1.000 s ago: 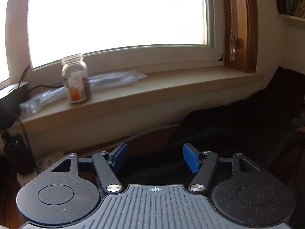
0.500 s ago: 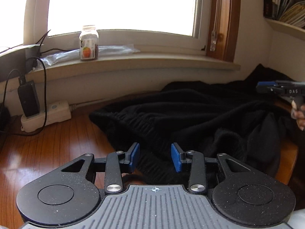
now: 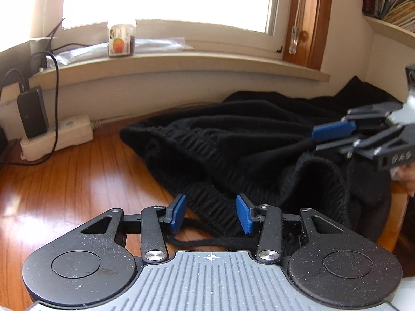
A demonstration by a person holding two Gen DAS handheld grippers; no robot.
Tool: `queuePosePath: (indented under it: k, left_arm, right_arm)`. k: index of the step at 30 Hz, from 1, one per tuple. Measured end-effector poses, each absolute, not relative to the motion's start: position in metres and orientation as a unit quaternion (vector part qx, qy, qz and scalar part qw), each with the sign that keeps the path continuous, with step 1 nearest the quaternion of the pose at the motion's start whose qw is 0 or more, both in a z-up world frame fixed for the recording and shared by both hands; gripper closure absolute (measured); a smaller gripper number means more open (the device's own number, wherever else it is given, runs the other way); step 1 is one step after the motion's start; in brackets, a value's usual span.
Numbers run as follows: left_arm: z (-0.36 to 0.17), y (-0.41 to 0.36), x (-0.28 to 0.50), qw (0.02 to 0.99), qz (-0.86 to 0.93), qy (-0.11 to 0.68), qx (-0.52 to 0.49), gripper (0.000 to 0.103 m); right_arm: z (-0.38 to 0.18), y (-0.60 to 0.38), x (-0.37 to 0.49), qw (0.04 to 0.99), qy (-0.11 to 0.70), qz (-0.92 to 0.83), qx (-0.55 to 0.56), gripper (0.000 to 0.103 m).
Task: Fold clothes
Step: 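Grasp the elastic waistband of the black pants with the right tool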
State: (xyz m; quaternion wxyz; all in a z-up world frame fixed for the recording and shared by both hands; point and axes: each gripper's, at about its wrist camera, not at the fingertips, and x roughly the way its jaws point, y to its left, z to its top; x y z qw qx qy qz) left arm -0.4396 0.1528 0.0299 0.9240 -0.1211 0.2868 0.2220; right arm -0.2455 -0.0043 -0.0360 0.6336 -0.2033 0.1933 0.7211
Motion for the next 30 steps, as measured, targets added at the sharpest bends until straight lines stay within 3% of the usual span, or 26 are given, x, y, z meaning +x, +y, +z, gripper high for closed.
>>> queuePosePath:
  k: [14,20,22,24,30]
  left_arm:
    - [0.02,0.185,-0.42,0.915,0.242,0.304,-0.106,0.058]
    - [0.02,0.199,-0.416,0.912,0.25,0.305,-0.109,0.058]
    - [0.019,0.198,-0.416,0.913,0.251,0.305,-0.105,0.058]
    - [0.019,0.198,-0.417,0.914,0.251,0.301,-0.106,0.058]
    - [0.019,0.199,-0.418,0.914,0.25,0.299,-0.109,0.058]
  right_arm:
    - [-0.012,0.011,-0.279,0.594,0.18,0.736,-0.268,0.056]
    - [-0.033,0.043,-0.304,0.6,0.159,0.694,-0.366,0.05]
    - [-0.041,0.048,-0.302,0.591,0.175,0.693,-0.373,0.073]
    - [-0.042,0.043,-0.299,0.571,0.202,0.709,-0.361,0.085]
    - [-0.017,0.003,-0.309,0.501,0.251,0.771,-0.302,0.088]
